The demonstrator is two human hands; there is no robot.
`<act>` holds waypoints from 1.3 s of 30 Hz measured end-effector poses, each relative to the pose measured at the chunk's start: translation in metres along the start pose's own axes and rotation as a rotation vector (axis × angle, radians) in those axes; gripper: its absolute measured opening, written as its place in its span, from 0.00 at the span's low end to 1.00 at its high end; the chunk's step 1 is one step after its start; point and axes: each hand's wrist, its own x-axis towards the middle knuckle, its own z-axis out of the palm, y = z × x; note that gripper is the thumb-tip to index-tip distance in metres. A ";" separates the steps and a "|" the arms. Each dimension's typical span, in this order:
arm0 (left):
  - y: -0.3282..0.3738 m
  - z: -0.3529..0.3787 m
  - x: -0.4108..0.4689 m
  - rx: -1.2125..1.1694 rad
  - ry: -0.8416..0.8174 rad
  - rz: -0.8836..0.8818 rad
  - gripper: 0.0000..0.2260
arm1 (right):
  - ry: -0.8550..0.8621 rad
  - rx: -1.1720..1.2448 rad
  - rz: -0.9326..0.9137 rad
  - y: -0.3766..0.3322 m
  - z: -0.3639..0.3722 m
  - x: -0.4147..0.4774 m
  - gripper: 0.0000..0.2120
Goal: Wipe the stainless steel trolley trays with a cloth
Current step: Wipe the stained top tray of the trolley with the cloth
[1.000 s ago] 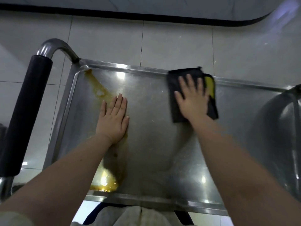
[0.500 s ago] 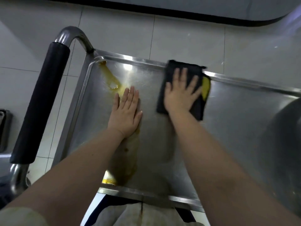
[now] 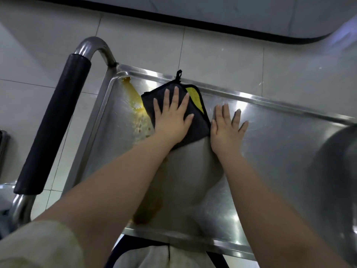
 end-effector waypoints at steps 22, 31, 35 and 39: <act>-0.087 -0.011 0.031 0.141 0.066 -0.133 0.29 | -0.012 -0.113 -0.025 -0.001 0.010 0.001 0.29; 0.026 0.006 0.037 0.174 -0.023 0.309 0.29 | 0.027 -0.104 -0.042 0.003 0.009 0.001 0.32; -0.059 -0.009 0.034 0.109 0.072 -0.038 0.31 | 0.010 -0.072 -0.029 0.004 0.011 0.006 0.29; -0.141 -0.033 0.023 0.137 0.049 -0.181 0.30 | 0.003 -0.079 -0.025 0.001 0.013 0.006 0.29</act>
